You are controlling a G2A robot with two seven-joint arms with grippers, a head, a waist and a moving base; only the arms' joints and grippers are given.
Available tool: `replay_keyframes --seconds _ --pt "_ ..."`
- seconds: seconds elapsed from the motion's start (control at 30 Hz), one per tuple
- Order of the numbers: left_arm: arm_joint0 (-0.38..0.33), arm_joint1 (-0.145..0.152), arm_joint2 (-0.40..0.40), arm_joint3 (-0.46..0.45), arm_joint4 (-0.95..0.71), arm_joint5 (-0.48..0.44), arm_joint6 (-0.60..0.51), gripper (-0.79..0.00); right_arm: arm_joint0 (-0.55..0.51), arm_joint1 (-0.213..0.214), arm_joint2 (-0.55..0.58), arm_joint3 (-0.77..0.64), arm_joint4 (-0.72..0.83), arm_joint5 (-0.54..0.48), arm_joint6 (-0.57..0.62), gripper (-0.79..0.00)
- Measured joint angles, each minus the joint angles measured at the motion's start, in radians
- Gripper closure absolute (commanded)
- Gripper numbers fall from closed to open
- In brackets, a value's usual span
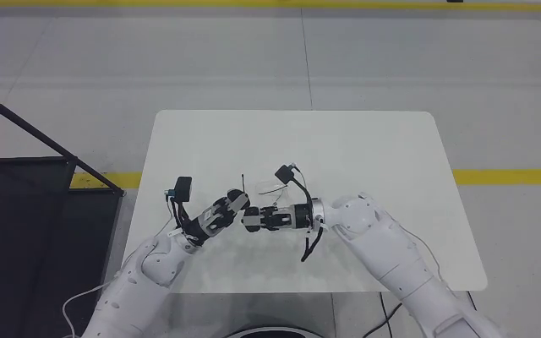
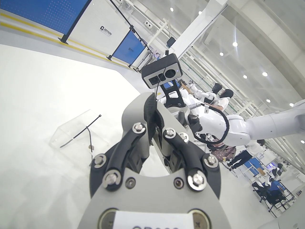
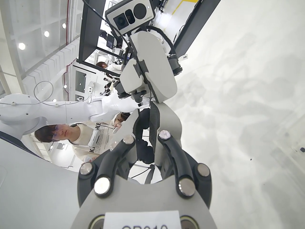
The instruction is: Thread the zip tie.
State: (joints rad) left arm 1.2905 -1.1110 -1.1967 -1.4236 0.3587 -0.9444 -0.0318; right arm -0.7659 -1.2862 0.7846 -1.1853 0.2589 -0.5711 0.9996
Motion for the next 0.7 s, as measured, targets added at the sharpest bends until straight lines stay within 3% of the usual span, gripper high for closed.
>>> replay_keyframes --seconds 0.3,0.47,0.7 --pt "-0.001 -0.003 0.005 -0.004 -0.001 -0.001 -0.038 0.0 -0.096 0.059 0.178 -0.1 -0.067 -0.042 -0.059 -0.345" --pt "-0.004 -0.003 0.015 -0.003 -0.006 -0.013 -0.08 0.0 -0.143 0.075 0.242 -0.18 -0.162 -0.029 -0.158 -0.323" --pt "-0.012 -0.003 0.027 0.004 -0.018 -0.013 -0.131 0.0 -0.143 0.074 0.234 -0.223 -0.195 -0.008 -0.182 -0.256"
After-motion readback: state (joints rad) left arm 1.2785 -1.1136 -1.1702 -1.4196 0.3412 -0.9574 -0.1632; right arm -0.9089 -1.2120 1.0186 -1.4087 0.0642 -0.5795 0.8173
